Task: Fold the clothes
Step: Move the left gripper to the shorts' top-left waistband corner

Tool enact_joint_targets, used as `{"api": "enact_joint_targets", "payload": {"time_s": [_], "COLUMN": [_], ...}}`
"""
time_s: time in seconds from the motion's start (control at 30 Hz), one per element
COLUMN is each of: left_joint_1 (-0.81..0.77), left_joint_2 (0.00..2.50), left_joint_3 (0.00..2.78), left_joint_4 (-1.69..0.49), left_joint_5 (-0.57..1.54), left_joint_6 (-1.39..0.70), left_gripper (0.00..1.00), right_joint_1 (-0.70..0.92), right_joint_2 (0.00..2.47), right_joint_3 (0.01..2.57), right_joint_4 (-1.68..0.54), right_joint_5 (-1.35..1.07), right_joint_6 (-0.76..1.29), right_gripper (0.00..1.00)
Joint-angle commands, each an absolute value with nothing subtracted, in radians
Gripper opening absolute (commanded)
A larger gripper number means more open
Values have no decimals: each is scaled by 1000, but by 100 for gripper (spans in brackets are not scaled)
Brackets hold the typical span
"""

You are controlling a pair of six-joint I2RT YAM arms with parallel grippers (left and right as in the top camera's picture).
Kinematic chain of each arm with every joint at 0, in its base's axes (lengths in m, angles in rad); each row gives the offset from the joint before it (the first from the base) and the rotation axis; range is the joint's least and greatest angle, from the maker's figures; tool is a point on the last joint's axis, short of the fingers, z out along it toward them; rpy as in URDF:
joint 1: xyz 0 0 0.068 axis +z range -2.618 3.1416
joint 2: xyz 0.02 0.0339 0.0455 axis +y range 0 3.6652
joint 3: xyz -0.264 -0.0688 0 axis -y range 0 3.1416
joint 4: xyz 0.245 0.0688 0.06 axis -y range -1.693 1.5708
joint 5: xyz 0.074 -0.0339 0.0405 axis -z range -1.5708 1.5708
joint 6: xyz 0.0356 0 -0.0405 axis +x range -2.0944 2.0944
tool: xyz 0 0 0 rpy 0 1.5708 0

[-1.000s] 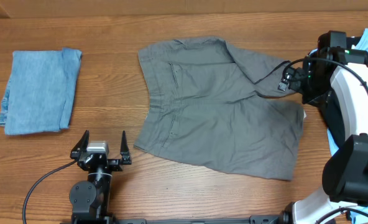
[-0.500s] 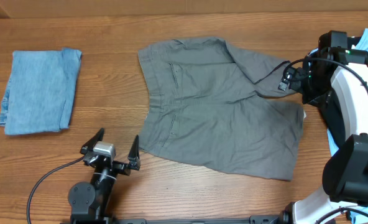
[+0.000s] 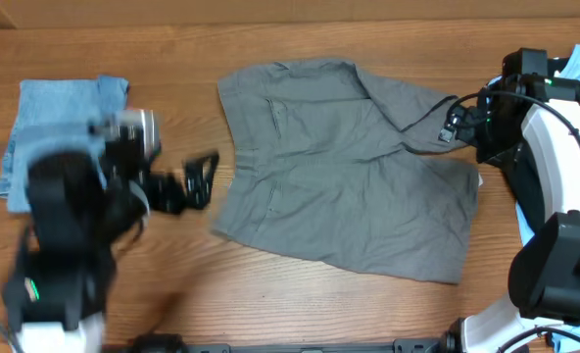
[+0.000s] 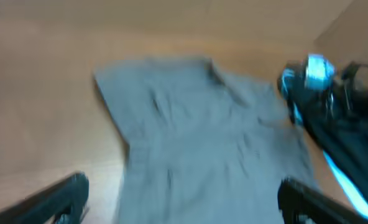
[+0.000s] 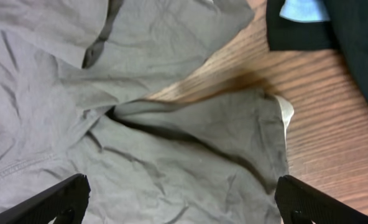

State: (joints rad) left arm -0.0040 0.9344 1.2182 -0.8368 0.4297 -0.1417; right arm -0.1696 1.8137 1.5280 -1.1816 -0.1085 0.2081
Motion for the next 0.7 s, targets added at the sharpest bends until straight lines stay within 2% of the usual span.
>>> {"api": "enact_joint_targets", "payload": {"time_s": [0.0,0.07,0.23,0.37,0.43,0.5,0.67], "left_joint_1": [1,1,1,-1,-1,0,-3], "left_joint_2": [1336,1473,1702,1953,2048,2154,2329], "left_joint_3": [1694,1793,1798,1798,1798,1798,1798], "left_joint_4": [-1102,-1126,-1069,-908,-794,-637,-356], "left_joint_5": [465,464,383,387,419,489,496], "left_joint_6": [-74,-73,-76,-201,-274,-373,-627], "left_gripper": [100,100,100,98,92,79,68], "right_joint_1": [-174,-174,-174,-174,-174,-174,-174], "right_joint_2": [1814,1814,1814,1814,1814,1814,1814], "right_joint_3": [1550,1550,1550,1550,1550,1550,1550], "right_joint_4": [-1180,-1180,-1180,-1180,-1180,-1180,-1180], "right_joint_5": [-114,-114,-113,-114,-114,-114,-114], "right_joint_6": [204,205,204,205,205,205,205], "right_gripper": [100,100,100,100,100,100,100]}}
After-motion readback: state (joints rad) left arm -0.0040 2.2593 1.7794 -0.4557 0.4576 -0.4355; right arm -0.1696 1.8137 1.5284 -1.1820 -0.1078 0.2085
